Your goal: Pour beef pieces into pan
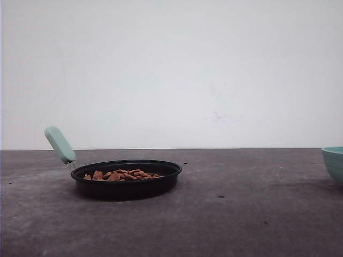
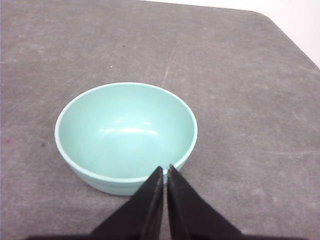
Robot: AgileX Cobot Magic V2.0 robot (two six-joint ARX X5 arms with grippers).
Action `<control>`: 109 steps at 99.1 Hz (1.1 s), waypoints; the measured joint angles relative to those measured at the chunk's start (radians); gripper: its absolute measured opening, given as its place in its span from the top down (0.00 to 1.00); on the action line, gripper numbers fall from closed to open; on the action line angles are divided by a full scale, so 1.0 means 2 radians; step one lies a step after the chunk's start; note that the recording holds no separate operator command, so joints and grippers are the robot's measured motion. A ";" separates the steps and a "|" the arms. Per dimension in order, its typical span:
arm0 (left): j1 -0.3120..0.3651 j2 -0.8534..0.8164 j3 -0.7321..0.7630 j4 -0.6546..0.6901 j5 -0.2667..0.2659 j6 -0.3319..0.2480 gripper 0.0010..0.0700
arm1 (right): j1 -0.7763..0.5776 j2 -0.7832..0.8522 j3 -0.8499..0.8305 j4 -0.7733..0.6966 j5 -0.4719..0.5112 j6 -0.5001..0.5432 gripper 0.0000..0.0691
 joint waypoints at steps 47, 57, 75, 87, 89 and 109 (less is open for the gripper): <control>-0.003 -0.006 0.000 -0.002 0.000 0.000 0.98 | 0.000 0.000 0.000 0.000 0.000 0.000 0.99; -0.003 -0.016 0.000 -0.001 -0.001 0.000 0.98 | 0.000 0.000 0.000 0.000 0.000 0.000 0.99; -0.003 -0.046 0.000 0.000 -0.046 0.010 0.98 | 0.000 0.000 0.000 0.000 0.000 0.000 0.99; -0.003 -0.072 0.000 0.000 -0.068 0.016 0.98 | 0.000 0.000 0.000 0.000 0.000 0.000 0.99; -0.003 -0.076 0.000 0.000 -0.068 0.017 0.98 | 0.000 0.000 0.000 0.000 0.000 0.000 0.99; 0.006 -0.091 -0.014 0.034 -0.047 0.024 0.98 | 0.000 0.000 0.000 0.000 0.000 0.000 0.99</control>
